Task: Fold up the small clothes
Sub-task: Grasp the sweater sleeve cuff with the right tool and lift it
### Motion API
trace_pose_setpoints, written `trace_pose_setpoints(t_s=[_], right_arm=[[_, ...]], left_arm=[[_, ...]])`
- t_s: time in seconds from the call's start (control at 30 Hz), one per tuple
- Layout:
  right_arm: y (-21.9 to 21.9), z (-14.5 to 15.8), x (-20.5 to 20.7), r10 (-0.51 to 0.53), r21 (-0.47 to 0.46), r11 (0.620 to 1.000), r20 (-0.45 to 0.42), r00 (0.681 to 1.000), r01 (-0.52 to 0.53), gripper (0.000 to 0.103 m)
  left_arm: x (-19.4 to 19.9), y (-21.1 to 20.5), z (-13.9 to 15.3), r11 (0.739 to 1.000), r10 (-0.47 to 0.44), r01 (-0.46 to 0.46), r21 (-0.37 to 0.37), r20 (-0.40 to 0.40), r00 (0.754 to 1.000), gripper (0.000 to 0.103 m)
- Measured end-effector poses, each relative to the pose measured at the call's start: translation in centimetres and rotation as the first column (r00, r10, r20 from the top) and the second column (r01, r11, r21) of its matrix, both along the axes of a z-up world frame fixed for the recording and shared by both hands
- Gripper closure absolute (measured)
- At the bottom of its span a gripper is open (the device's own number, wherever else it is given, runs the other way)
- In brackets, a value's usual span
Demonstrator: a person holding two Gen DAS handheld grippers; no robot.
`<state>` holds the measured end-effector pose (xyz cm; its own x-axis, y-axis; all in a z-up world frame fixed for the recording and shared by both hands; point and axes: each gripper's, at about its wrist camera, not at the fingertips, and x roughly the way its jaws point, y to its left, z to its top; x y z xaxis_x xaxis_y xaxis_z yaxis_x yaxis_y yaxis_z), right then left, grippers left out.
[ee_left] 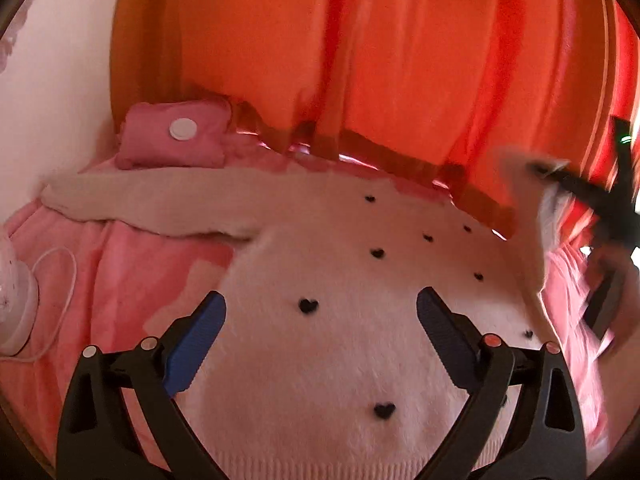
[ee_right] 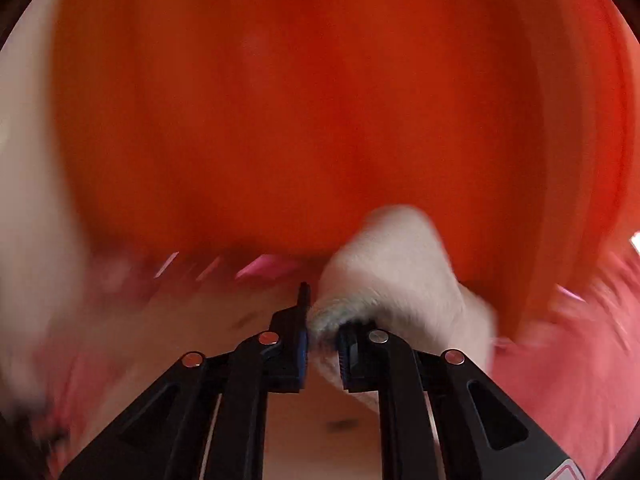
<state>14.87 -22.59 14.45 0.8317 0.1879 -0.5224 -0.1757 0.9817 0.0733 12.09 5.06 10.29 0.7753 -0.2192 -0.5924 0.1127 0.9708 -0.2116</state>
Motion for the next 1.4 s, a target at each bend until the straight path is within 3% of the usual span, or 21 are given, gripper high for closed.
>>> trace_pose_setpoints(t_s=[0.07,0.13,0.2,0.3,0.33,0.43,0.57,0.7,0.73,0.8,0.83,0.93,1.0,1.07,1.13,1.2,1.27,1.3,1.33,1.4], right_arm=[[4.7,-4.8,1.4,0.055,-0.076,0.995,-0.122,0.991,-0.064,0.083],[6.7,-8.7,1.4,0.038,-0.117,0.991,-0.21,0.977,-0.064,0.083],[5.8,-10.6,-0.2,0.019,-0.057,0.998,-0.234,0.972,-0.033,0.079],[1.6,-10.0,-2.0,-0.065,0.078,0.993,-0.205,0.977,0.083,0.047],[0.7,-9.9,-2.4,-0.084,0.099,0.99,-0.198,0.976,0.106,0.045],[-3.7,-9.3,-2.0,-0.181,0.204,0.952,-0.23,0.956,0.229,0.04],[-8.8,-11.1,-0.1,-0.285,0.356,0.845,-0.33,0.9,0.398,0.038],[-9.6,-12.8,2.4,-0.237,0.468,0.782,-0.387,0.891,0.412,0.039],[-9.3,-13.0,3.4,-0.231,0.47,0.784,-0.386,0.893,0.406,0.054],[-8.6,-12.6,4.9,-0.212,0.466,0.795,-0.388,0.897,0.389,0.094],[-8.2,-11.1,5.6,-0.221,0.485,0.789,-0.351,0.91,0.378,0.095],[-4.9,-5.7,6.8,-0.174,0.507,0.825,-0.192,0.966,0.249,0.095],[-0.1,-2.0,8.5,-0.071,0.448,0.888,-0.098,0.993,0.108,0.095],[5.4,-1.2,11.0,0.092,0.378,0.925,-0.109,0.99,-0.044,0.094],[10.7,-3.0,13.4,0.227,0.276,0.947,-0.209,0.951,-0.166,0.091],[11.4,-3.8,13.1,0.176,0.209,0.97,-0.24,0.955,-0.126,0.09],[8.5,-3.3,10.5,0.122,0.284,0.957,-0.182,0.976,-0.066,0.088],[6.2,-3.1,8.8,0.08,0.328,0.945,-0.156,0.985,-0.025,0.076],[4.0,-3.1,7.4,0.022,0.355,0.934,-0.135,0.991,0.027,0.055],[-1.9,-4.3,3.4,-0.182,0.356,0.909,-0.125,0.975,0.216,0.043]], left_arm=[[0.8,0.5,-0.4,1.0,0.012,-0.012,-0.007,-0.025,1.0,0.009],[1.8,1.4,-1.0,0.999,0.03,-0.032,-0.027,-0.058,0.998,0.009],[2.8,2.3,-1.4,0.998,0.035,-0.039,-0.055,-0.08,0.996,0.009],[4.5,2.7,-2.0,0.993,0.052,-0.062,-0.103,-0.097,0.994,0.009],[5.1,2.6,-2.1,0.989,0.059,-0.071,-0.127,-0.1,0.993,0.009],[7.0,1.2,-1.9,0.973,0.083,-0.102,-0.207,-0.097,0.992,0.009],[9.7,-2.5,-1.8,0.962,0.058,-0.078,-0.261,-0.083,0.995,0.008],[11.6,-4.9,-3.4,0.969,0.003,-0.026,-0.246,-0.094,0.996,0.008],[11.8,-4.9,-4.0,0.969,-0.006,-0.019,-0.246,-0.101,0.995,0.008],[12.3,-4.5,-4.7,0.973,-0.004,-0.026,-0.231,-0.127,0.992,0.008],[12.5,-4.2,-4.8,0.974,0.0,-0.03,-0.226,-0.134,0.991,0.008],[12.9,-2.4,-3.9,0.968,0.023,-0.049,-0.246,-0.109,0.994,0.008],[13.0,-1.0,-3.5,0.96,0.049,-0.074,-0.269,-0.097,0.994,0.007],[13.1,0.1,-3.6,0.954,0.075,-0.101,-0.284,-0.102,0.992,0.006],[13.2,1.2,-3.6,0.95,0.107,-0.135,-0.282,-0.114,0.988,0.006],[13.2,2.1,-3.7,0.944,0.13,-0.161,-0.288,-0.124,0.984,0.006],[13.5,2.8,-4.0,0.936,0.139,-0.178,-0.303,-0.145,0.98,0.005],[13.7,2.8,-4.2,0.934,0.134,-0.177,-0.311,-0.154,0.979,0.005],[14.2,2.8,-4.5,0.931,0.128,-0.179,-0.318,-0.175,0.976,0.005],[14.9,2.5,-5.1,0.923,0.101,-0.17,-0.345,-0.207,0.973,0.005]])
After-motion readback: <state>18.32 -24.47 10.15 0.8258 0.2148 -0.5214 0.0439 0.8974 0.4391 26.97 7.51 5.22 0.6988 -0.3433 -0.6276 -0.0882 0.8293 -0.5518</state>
